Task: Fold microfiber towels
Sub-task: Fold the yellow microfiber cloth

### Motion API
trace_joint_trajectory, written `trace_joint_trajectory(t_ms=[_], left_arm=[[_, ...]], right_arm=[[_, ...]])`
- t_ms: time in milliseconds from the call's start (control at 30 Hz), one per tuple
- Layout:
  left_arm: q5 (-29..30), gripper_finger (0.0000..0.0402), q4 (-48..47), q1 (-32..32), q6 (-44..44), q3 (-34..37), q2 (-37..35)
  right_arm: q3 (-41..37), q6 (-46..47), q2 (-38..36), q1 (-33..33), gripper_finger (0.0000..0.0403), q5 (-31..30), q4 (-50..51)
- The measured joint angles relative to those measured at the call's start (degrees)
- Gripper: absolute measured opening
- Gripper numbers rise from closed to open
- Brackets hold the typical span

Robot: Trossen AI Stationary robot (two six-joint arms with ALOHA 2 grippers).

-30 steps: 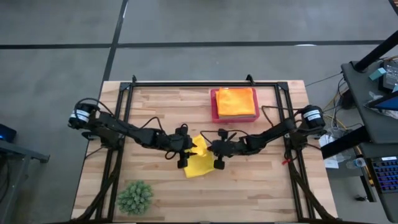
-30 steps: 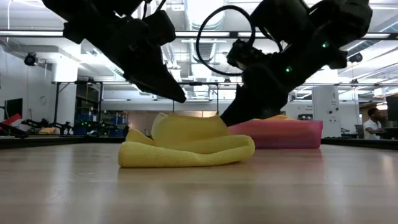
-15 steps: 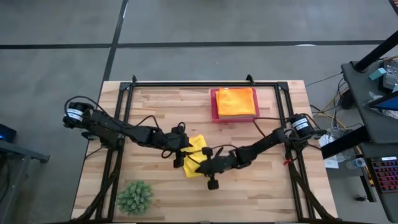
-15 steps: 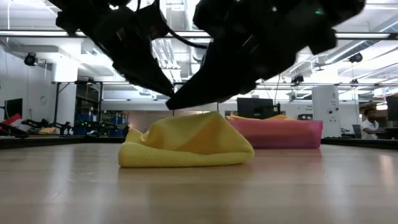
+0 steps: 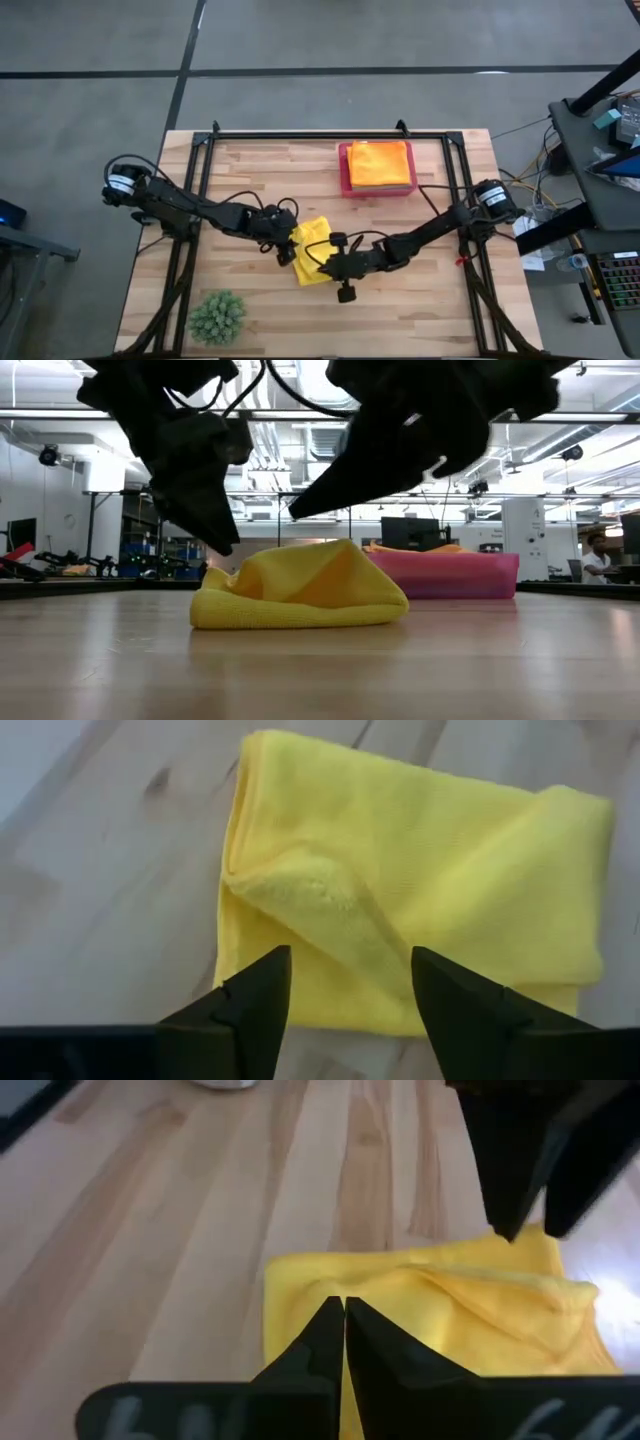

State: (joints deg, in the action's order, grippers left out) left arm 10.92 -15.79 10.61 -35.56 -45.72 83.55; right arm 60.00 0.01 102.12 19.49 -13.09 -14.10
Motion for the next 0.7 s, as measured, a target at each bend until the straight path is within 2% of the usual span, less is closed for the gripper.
trace_joint_trajectory(t_ms=[233,433,567,700], left_arm=[[1.38,0.0184,-0.27,0.22,-4.9,-2.0,0.0],[1.6,0.0175,-0.84,0.26,-8.27,-5.15,0.69],[1.72,0.0175,-8.4,0.36,-10.61,-10.29,4.27],[1.8,0.0175,-18.74,0.37,-11.75,-18.31,11.14]], right_arm=[[-3.85,-2.25,-3.5,-0.13,0.0009,-3.41,0.14],[-7.34,-4.31,-9.21,-1.11,0.0009,-3.55,0.39],[-8.59,-7.19,-14.03,-2.65,0.0009,-3.48,0.09],[-10.05,-9.55,-18.67,-5.0,0.0009,-3.44,0.23]])
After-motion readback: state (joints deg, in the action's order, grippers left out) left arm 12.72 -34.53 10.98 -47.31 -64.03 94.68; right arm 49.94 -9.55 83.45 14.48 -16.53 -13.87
